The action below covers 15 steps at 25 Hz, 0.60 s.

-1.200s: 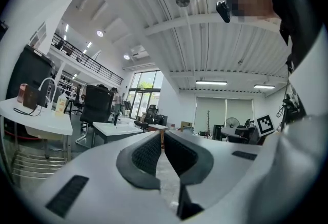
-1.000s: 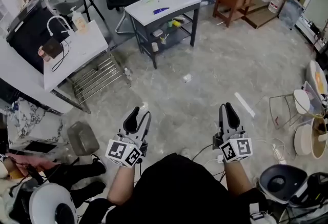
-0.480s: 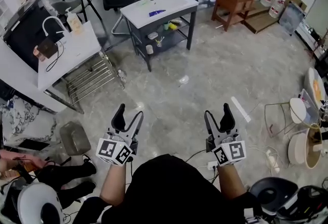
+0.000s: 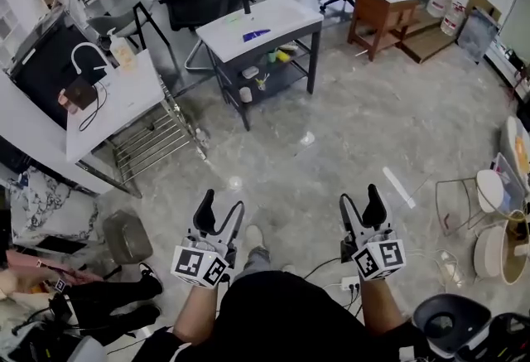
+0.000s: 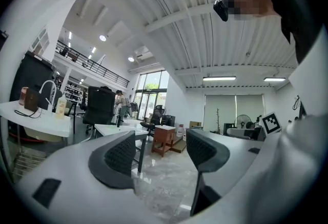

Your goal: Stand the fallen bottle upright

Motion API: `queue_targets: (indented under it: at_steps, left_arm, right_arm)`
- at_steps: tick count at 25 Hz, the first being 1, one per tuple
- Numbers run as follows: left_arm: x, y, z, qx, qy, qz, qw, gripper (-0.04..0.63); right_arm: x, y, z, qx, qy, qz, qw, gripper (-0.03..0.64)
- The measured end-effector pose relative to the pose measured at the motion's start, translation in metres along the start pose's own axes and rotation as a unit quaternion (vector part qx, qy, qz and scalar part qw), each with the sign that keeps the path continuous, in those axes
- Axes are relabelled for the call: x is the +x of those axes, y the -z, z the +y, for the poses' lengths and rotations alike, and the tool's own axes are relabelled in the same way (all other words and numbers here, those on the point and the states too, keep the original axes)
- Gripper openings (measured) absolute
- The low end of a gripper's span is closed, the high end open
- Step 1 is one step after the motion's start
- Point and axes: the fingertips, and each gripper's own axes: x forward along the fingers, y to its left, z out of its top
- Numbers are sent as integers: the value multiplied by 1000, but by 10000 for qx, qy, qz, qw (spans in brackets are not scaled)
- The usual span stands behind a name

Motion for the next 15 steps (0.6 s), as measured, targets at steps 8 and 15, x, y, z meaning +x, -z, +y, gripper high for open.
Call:
queue_targets:
  at_steps: [8, 15]
  left_arm:
    - [60, 6, 58, -267, 263, 144, 9992, 314]
    - [122, -14, 114, -239, 567, 25, 9981, 314]
  right_arm:
    - [72, -4, -4, -284, 71, 73, 9995, 331]
    - [156, -7, 0, -157, 71, 91, 9998, 331]
